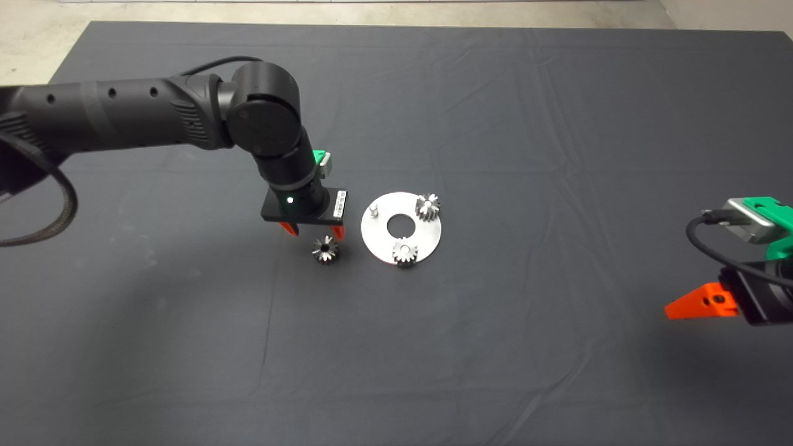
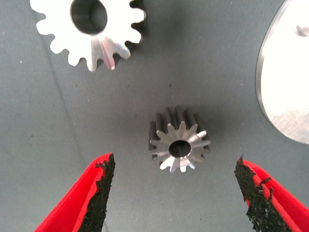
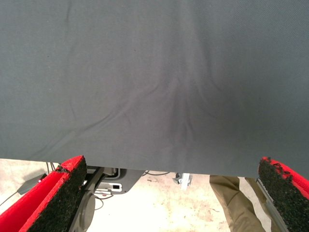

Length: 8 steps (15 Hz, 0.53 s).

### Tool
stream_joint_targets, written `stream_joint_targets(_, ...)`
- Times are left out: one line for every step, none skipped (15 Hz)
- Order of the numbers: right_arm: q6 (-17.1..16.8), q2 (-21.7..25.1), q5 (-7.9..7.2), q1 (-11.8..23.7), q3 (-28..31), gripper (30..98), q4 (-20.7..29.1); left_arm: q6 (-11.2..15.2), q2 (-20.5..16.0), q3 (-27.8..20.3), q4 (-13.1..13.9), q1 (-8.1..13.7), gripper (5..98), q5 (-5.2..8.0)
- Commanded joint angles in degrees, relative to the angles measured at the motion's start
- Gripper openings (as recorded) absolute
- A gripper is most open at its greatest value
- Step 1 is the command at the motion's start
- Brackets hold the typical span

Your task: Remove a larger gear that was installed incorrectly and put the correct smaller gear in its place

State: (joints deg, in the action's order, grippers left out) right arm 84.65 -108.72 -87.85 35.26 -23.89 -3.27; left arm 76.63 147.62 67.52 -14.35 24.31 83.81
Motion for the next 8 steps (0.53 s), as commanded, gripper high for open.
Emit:
stream_joint_targets(-0.2, -0.1, -7.16, 1.0, 0.1, 94.0, 1.8, 0.1, -1.1, -0.3, -1.3, 0.7, 63.2, 0.04)
stream_joint_targets(-0.2, -0.1, -7.16, 1.0, 0.1, 94.0, 1.8, 0.1, -1.1, -0.5, -1.3, 0.5, 63.2, 0.04)
stream_joint_targets(-0.2, -0.1, -7.16, 1.0, 0.1, 94.0, 1.8, 0.1, -1.1, -0.5, -1.4, 0.4, 63.3, -0.05)
stream_joint_targets(-0.2, -0.1, -7.16, 1.0, 0.1, 94.0, 1.8, 0.1, -1.3, -0.5, -1.5, 0.4, 63.2, -0.05)
stream_joint_targets(-0.2, -0.1, -7.16, 1.0, 0.1, 94.0, 1.8, 0.1, -1.5, -0.5, -1.7, 0.2, 63.2, -0.14)
stream_joint_targets(-0.2, -0.1, -7.16, 1.0, 0.1, 94.0, 1.8, 0.1, -1.6, -0.6, -1.8, -1.0, 63.3, -0.23)
stream_joint_targets(-0.2, -0.1, -7.16, 1.0, 0.1, 94.0, 1.8, 0.1, -1.8, -0.6, -2.0, -2.0, 63.3, -1.07)
stream_joint_targets(-0.2, -0.2, -7.16, 1.0, 0.0, 94.0, 1.8, 0.1, -1.7, -0.7, -2.0, -2.1, 63.2, -1.63)
